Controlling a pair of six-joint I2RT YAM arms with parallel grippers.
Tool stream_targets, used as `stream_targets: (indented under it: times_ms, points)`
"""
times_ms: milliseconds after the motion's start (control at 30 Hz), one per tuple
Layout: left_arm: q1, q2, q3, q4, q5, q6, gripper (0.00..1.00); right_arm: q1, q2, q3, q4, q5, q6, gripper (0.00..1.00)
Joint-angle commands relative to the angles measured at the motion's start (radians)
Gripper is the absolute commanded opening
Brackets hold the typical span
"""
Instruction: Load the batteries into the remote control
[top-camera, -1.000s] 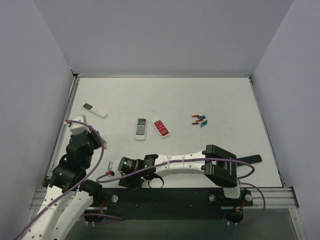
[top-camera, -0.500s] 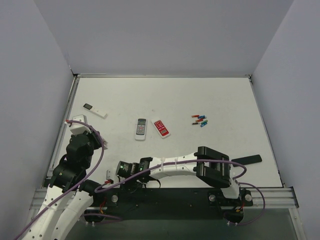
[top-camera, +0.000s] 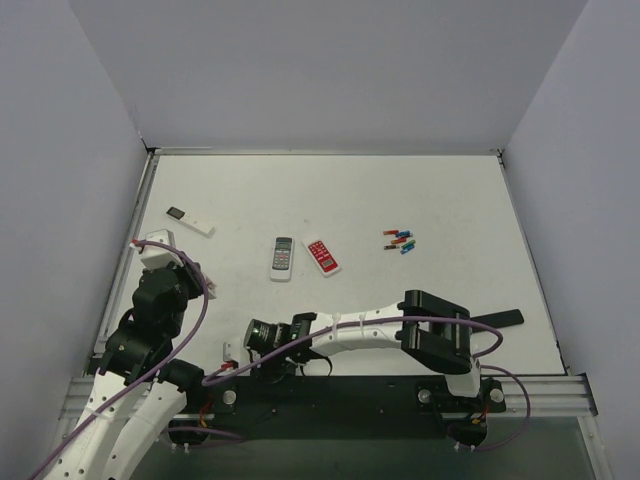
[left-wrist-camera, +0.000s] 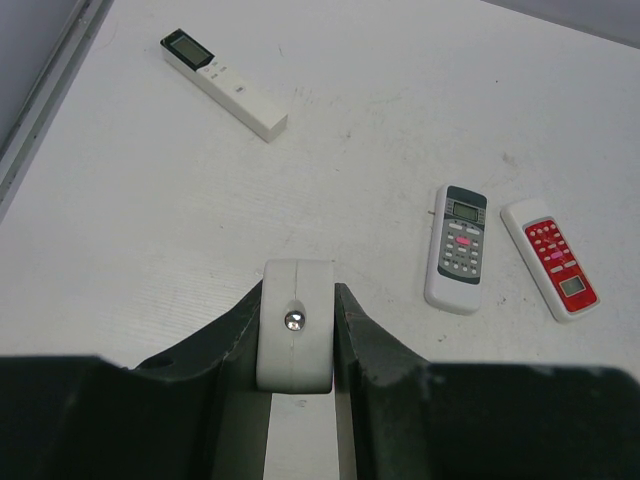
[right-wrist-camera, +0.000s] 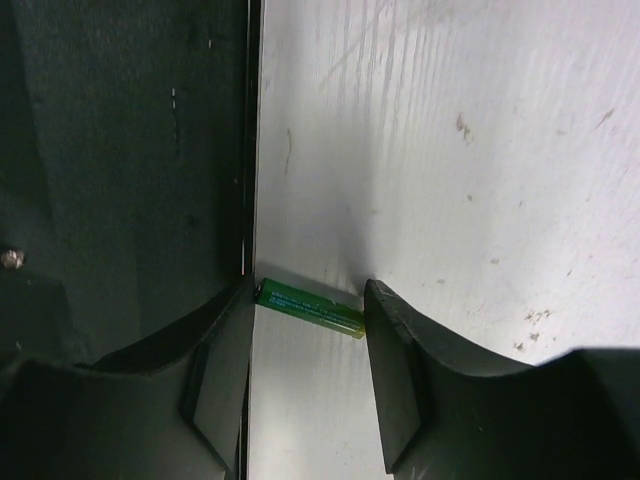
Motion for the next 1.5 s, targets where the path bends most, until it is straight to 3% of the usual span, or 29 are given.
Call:
stream_targets:
  times_ms: [0,267,533,633,733,800,867,900,1000,1133,1467]
  points:
    - [0.009,-0.004,0.006,0.047,0.015,0.014,0.0,-0.123,-0.07,-0.09,-0.089,0.124,-0.125,0.41]
    - [0.009,-0.005,-0.002,0.065,0.058,0.017,0.0,-0.255,-0.118,-0.151,-0.109,0.051,-0.262,0.44]
    - [0.009,-0.007,-0.002,0.07,0.074,0.021,0.0,-0.29,-0.158,-0.105,-0.169,-0.009,-0.234,0.63]
    - [0.009,-0.011,-0.002,0.072,0.078,0.021,0.0,-0.291,-0.198,-0.099,-0.156,0.03,-0.142,0.64]
    - [0.009,-0.014,-0.003,0.073,0.082,0.02,0.0,-0.293,-0.215,-0.064,-0.155,0.157,0.098,0.64]
    - [0.009,-0.017,-0.005,0.072,0.082,0.02,0.0,-0.293,-0.245,-0.041,-0.159,0.312,0.368,0.64]
    - [0.009,-0.02,-0.005,0.073,0.084,0.018,0.0,-0.293,-0.285,-0.031,-0.168,0.388,0.529,0.65]
    - [0.009,-0.02,-0.006,0.076,0.087,0.018,0.0,-0.295,-0.291,-0.027,-0.185,0.39,0.698,0.65]
    - [0.009,-0.025,-0.008,0.082,0.093,0.017,0.0,-0.275,-0.281,-0.008,-0.22,0.377,0.903,0.64]
    - [0.006,-0.036,-0.008,0.079,0.096,0.012,0.0,-0.25,-0.197,0.025,-0.293,0.417,1.066,0.66]
    - [-0.009,-0.057,-0.012,0.076,0.101,0.007,0.0,-0.249,-0.054,0.125,-0.389,0.417,1.143,0.53]
